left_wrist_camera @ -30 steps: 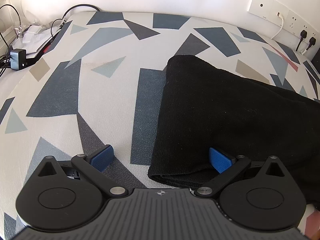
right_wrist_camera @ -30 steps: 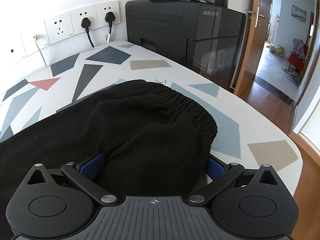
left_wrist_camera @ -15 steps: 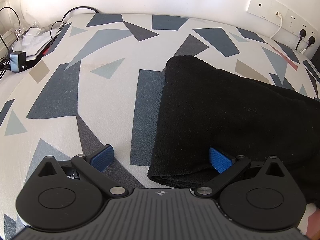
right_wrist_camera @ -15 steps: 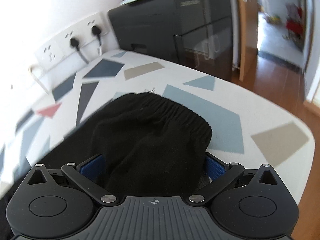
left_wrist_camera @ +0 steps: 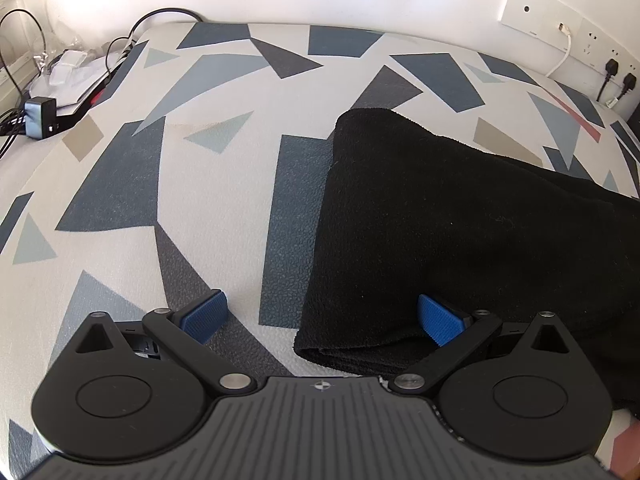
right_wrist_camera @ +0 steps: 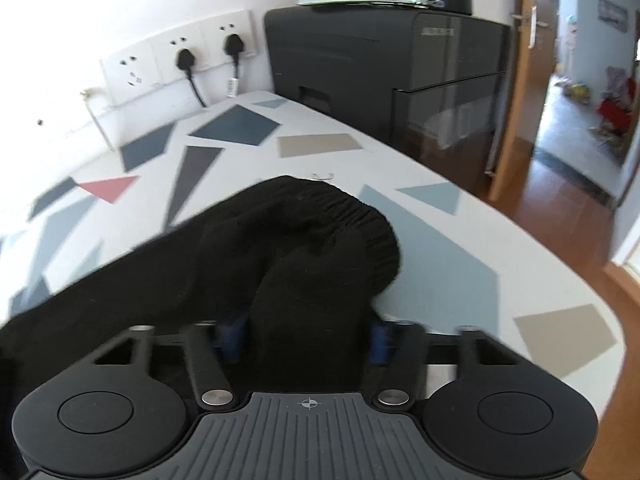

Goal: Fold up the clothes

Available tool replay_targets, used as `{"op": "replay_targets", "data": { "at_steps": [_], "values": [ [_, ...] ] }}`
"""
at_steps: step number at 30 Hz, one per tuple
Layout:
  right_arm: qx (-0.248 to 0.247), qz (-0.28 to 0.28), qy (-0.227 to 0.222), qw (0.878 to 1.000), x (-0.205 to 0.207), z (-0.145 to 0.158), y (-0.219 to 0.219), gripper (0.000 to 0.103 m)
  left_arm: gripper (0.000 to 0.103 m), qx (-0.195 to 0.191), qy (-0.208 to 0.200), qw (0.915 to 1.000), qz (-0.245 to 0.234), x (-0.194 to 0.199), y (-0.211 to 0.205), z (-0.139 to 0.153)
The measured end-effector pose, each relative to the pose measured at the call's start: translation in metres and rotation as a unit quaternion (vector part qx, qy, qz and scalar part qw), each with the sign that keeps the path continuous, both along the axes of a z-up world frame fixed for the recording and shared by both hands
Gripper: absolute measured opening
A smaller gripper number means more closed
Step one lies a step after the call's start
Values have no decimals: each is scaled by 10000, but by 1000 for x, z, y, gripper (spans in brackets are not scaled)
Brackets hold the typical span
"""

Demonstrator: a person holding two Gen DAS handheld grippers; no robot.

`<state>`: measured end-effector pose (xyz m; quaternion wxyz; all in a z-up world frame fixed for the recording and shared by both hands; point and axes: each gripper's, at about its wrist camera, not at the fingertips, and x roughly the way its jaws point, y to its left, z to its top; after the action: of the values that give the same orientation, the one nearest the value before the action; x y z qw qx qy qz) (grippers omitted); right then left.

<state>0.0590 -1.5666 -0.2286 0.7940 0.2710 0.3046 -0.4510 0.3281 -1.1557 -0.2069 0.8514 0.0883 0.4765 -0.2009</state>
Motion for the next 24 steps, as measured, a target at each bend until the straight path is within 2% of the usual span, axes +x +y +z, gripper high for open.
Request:
{"op": "replay_targets", "data": {
  "at_steps": [8,14,24],
  "values": [
    [131,27,-453,9989,-8,0,-3,30,103,-27,-37,10000,71,-1,-1,0],
    [550,-238,-925,9939,-19,-1,-24,25,103,-2,20,10000,85,3,-15,-1],
    [311,-270,-875,9953,-30,-6,-38,24,103,-25,-35,9999,-159,2,-34,-2]
  ]
}}
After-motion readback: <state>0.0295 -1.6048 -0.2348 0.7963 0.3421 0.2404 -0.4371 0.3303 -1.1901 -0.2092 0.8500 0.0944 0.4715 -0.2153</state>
